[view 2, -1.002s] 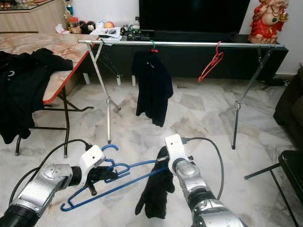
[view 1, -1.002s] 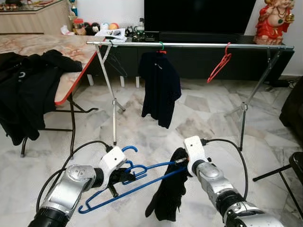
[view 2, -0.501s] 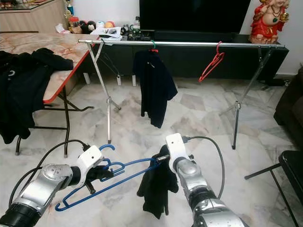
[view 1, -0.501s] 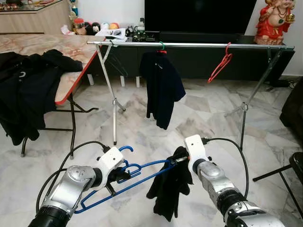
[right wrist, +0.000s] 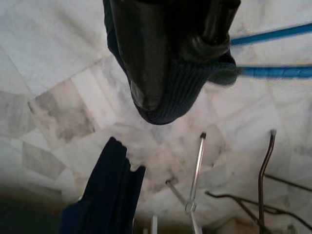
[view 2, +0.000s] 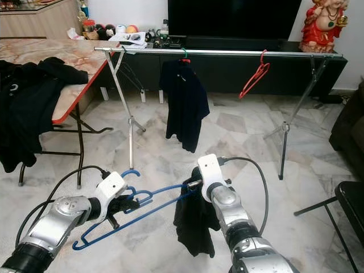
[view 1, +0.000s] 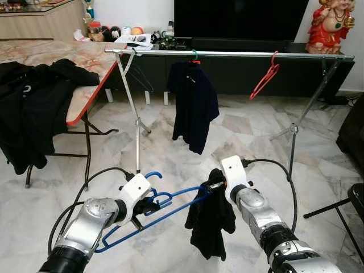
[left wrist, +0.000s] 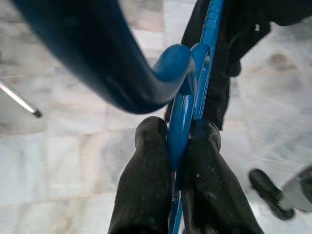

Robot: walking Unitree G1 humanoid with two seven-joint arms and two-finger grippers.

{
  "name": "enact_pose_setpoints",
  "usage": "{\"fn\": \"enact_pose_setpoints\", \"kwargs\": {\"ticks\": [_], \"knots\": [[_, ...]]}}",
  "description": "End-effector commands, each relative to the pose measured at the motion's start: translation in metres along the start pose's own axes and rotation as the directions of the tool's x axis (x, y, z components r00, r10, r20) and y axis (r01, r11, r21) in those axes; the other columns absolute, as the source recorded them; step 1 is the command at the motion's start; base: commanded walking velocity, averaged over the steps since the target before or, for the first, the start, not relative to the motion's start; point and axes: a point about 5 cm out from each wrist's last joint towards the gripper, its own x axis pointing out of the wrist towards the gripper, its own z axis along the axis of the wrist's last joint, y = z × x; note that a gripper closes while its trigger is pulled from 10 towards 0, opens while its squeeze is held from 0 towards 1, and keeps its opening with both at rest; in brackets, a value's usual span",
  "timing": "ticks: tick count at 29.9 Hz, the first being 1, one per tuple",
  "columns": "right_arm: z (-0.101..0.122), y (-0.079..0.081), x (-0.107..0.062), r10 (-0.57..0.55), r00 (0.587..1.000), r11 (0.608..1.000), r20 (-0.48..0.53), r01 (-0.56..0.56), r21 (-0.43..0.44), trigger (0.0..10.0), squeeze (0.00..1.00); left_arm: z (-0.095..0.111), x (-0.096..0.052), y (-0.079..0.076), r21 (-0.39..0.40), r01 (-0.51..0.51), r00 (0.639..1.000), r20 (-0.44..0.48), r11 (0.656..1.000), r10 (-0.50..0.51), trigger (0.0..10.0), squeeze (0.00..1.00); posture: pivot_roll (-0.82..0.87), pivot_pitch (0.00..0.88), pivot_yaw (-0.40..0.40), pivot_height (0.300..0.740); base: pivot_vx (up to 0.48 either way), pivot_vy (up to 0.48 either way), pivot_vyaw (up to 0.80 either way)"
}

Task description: Hang hanger

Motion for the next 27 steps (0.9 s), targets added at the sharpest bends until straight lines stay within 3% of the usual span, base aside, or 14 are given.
{"fn": "enact_pose_setpoints", "kwargs": {"ticks": [1,5,8,14,19,23,27], "knots": [[0.005,0.000,0.000,-0.014,1.000,1.000,0.022,0.013,0.021,10.0,0.00,0.005,-0.001,0.009,-0.004,-0.060,0.998,0.025,0.998,0.060,10.0,0.00,0.11,0.027,-0.012,0.740,0.000,0.000,0.00],[0.003,0.001,0.000,-0.022,1.000,0.999,0.017,0.021,0.025,10.0,0.00,0.007,-0.001,0.008,-0.008,-0.050,0.998,0.043,0.999,0.050,10.0,0.00,0.11,0.027,-0.012,0.740,0.000,0.000,0.00],[0.003,0.004,-0.001,0.008,1.000,0.997,0.016,-0.007,-0.076,10.0,0.00,0.008,-0.001,0.004,-0.010,-0.009,0.999,0.048,1.000,0.010,10.0,0.00,0.11,0.025,-0.013,0.740,0.000,0.000,0.00],[0.009,0.005,0.000,0.026,0.999,0.998,0.034,-0.024,-0.065,10.0,0.00,0.010,-0.006,-0.008,-0.028,0.134,0.989,0.068,0.991,-0.132,10.0,0.00,0.11,0.025,-0.013,0.740,0.000,0.000,0.00],[0.015,0.003,0.001,0.021,0.999,0.998,0.043,-0.019,-0.065,10.0,0.00,0.013,-0.009,-0.008,-0.039,0.168,0.982,0.097,0.985,-0.164,10.0,0.00,0.11,0.023,-0.013,0.740,0.000,0.000,0.00],[0.019,0.002,0.001,0.021,0.998,0.997,0.051,-0.017,-0.069,10.0,0.00,0.013,-0.010,-0.007,-0.047,0.163,0.982,0.107,0.986,-0.157,10.0,0.00,0.11,0.023,-0.013,0.740,0.000,0.000,0.00],[0.024,0.011,0.002,0.067,0.995,0.996,0.072,-0.063,-0.056,10.0,0.00,0.011,-0.006,0.000,-0.051,0.072,0.995,0.078,0.996,-0.068,10.0,0.00,0.11,0.025,-0.013,0.740,0.000,0.000,0.00]]}}
